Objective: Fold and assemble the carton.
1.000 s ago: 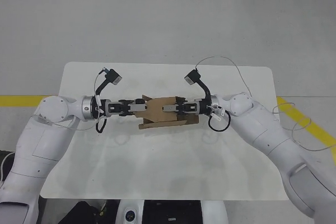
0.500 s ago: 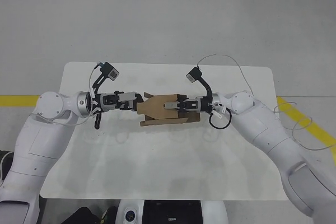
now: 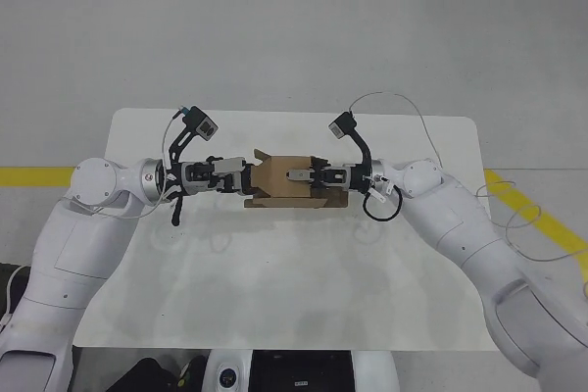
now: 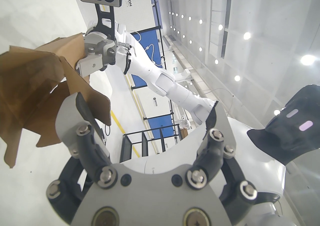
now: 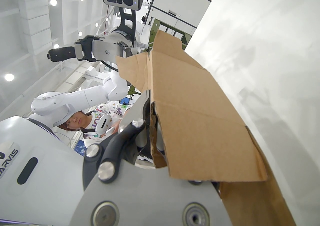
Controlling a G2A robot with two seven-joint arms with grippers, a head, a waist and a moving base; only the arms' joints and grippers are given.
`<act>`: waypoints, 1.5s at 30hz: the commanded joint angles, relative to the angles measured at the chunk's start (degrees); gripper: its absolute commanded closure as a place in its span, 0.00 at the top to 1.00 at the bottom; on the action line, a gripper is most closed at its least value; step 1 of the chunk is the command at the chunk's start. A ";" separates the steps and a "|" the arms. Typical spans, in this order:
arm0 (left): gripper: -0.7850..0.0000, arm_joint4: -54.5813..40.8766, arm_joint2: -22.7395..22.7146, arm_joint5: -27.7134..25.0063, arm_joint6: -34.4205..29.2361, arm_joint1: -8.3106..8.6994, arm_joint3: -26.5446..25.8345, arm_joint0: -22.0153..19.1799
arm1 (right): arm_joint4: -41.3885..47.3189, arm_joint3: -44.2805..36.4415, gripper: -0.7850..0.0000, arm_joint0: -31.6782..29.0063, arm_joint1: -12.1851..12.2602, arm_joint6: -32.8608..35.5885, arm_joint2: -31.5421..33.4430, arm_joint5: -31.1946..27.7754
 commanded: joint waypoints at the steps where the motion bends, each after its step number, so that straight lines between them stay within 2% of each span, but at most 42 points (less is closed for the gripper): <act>1: 1.00 -0.06 -0.01 0.02 -0.03 0.00 0.01 0.00 | -0.01 -0.02 0.00 0.00 0.01 0.01 -0.01 0.02; 15: 1.00 0.04 -0.03 0.07 0.35 0.00 -0.04 0.13 | -0.01 -0.02 0.00 0.00 0.01 0.01 -0.01 0.02; 20: 1.00 1.21 -0.99 0.69 3.22 0.10 -2.15 1.79 | -0.11 -0.14 0.00 -0.16 0.01 -0.31 0.03 0.21; 28: 1.00 -0.43 -2.46 2.28 2.63 0.20 -4.71 3.10 | -5.50 -4.36 0.00 -2.45 0.78 -3.53 2.43 3.22; 45: 1.00 0.71 -0.35 3.25 2.65 -0.61 -5.22 3.17 | -8.30 -9.06 0.00 -4.83 0.74 -2.49 6.65 6.62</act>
